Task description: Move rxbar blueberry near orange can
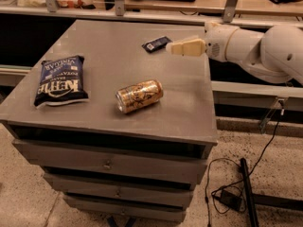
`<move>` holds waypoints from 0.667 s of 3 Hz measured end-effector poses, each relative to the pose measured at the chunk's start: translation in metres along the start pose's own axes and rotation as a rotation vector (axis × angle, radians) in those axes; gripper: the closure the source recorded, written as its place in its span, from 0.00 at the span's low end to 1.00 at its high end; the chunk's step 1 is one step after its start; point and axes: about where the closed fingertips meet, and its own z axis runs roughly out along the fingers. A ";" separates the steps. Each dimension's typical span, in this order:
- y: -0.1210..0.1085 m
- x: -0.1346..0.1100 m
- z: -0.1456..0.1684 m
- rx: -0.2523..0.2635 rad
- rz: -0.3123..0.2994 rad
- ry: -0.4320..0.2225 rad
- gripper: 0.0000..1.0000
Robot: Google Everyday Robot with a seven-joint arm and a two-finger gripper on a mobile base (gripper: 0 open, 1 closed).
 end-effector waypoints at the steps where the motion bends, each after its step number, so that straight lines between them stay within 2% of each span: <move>1: -0.006 0.018 0.052 -0.019 -0.009 0.037 0.00; 2: -0.015 0.041 0.080 -0.030 -0.013 0.078 0.00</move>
Offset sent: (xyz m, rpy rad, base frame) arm 0.0986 0.0445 -0.0844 -0.1035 0.0871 0.0304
